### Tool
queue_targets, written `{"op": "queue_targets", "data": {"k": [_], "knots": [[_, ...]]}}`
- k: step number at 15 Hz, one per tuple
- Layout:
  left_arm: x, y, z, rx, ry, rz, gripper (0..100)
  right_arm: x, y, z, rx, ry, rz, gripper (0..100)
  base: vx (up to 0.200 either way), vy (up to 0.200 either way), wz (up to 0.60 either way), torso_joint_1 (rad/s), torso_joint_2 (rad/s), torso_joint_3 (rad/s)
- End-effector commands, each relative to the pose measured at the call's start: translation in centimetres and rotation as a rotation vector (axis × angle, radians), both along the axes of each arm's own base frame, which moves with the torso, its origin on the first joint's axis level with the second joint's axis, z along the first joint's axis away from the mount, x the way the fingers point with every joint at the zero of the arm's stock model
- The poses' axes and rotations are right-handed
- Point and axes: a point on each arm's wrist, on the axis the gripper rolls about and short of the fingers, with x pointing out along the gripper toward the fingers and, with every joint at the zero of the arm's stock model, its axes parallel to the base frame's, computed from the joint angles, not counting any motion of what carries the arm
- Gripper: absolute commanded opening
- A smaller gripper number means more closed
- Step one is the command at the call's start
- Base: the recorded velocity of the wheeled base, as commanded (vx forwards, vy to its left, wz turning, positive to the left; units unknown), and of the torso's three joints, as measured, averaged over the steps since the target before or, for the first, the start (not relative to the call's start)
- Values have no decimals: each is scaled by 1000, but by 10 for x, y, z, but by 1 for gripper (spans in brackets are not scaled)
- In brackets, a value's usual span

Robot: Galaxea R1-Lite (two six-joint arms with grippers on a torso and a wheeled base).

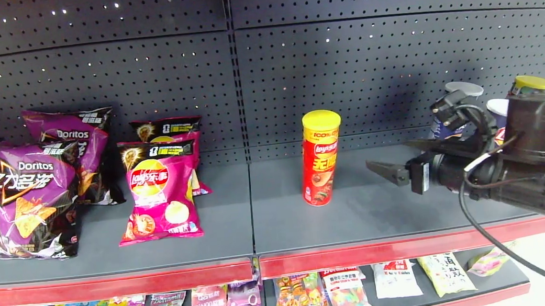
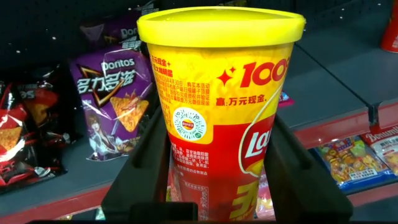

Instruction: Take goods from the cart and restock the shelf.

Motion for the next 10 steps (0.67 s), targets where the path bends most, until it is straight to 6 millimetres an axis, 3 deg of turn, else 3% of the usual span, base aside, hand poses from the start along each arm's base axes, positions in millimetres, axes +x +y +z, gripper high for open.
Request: {"op": "queue_targets", "data": {"k": [1, 10], "knots": [[0, 0, 3, 1, -6, 1, 0, 26, 22, -26, -12, 39, 37, 100, 0, 0, 0, 0, 0, 0], [2, 0, 3, 20, 3, 0, 0, 40, 53, -25, 30, -24, 104, 100, 0, 0, 0, 0, 0, 0]]}}
